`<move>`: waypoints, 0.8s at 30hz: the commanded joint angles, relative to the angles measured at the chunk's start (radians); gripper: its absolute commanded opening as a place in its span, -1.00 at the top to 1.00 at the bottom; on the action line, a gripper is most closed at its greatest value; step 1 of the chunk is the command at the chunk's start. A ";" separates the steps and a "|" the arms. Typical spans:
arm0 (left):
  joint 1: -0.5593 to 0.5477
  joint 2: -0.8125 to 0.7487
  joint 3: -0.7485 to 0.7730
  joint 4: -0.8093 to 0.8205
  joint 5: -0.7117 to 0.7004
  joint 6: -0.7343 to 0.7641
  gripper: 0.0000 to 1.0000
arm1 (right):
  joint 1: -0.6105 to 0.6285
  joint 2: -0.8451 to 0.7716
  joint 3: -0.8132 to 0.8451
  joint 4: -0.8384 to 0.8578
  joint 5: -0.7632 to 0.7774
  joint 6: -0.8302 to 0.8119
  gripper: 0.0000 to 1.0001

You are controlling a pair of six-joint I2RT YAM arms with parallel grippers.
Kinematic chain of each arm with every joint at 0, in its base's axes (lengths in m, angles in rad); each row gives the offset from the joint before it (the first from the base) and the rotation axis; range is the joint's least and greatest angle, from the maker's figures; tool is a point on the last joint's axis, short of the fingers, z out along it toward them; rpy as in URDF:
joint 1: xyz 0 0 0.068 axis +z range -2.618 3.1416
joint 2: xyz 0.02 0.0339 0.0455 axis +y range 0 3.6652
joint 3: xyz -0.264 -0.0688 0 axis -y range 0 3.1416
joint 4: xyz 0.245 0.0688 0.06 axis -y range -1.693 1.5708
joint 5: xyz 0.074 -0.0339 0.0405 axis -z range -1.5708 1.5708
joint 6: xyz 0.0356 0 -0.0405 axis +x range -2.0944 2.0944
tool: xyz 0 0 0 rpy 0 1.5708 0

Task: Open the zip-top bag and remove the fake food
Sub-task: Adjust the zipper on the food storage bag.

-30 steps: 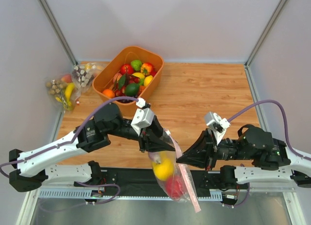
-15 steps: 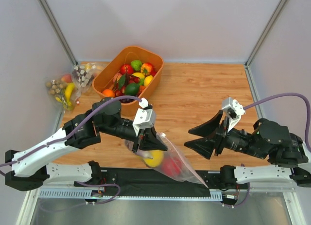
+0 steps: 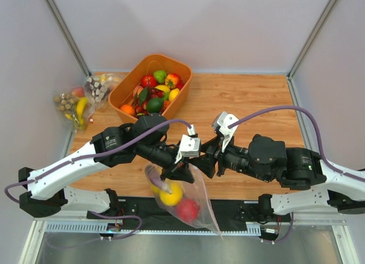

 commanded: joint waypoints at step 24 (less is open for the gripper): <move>0.000 -0.022 0.045 0.021 -0.005 0.042 1.00 | 0.000 -0.042 -0.045 0.053 -0.134 0.068 0.07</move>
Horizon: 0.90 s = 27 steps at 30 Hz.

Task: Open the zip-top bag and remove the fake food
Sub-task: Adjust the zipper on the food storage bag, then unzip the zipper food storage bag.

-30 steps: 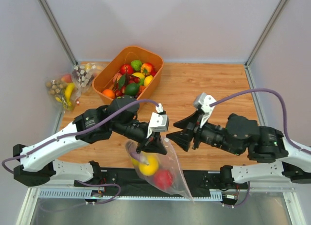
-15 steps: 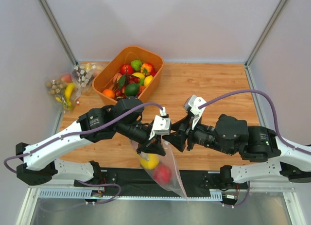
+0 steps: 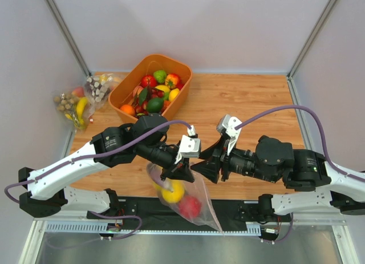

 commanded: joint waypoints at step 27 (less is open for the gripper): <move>0.028 -0.084 0.021 0.116 -0.029 -0.022 1.00 | 0.000 -0.016 -0.055 0.041 -0.049 0.025 0.99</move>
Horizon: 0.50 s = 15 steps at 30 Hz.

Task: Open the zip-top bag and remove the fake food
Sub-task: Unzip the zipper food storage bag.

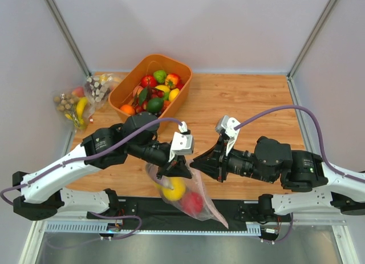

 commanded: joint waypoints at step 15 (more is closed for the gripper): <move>0.074 -0.060 0.004 0.137 -0.027 -0.053 1.00 | 0.000 -0.017 -0.045 -0.022 -0.053 0.039 0.99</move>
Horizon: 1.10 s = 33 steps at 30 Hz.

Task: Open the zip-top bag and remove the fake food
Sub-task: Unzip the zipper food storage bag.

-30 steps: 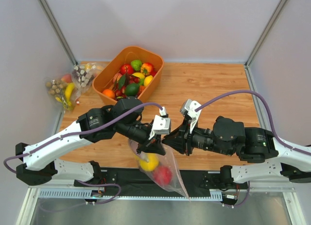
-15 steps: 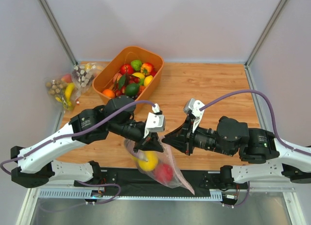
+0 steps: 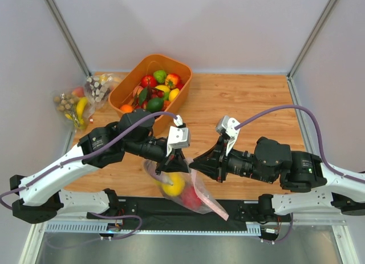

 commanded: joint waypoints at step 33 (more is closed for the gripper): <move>0.019 -0.002 -0.015 0.110 0.089 -0.032 1.00 | 0.000 0.003 0.033 0.022 0.016 -0.059 0.53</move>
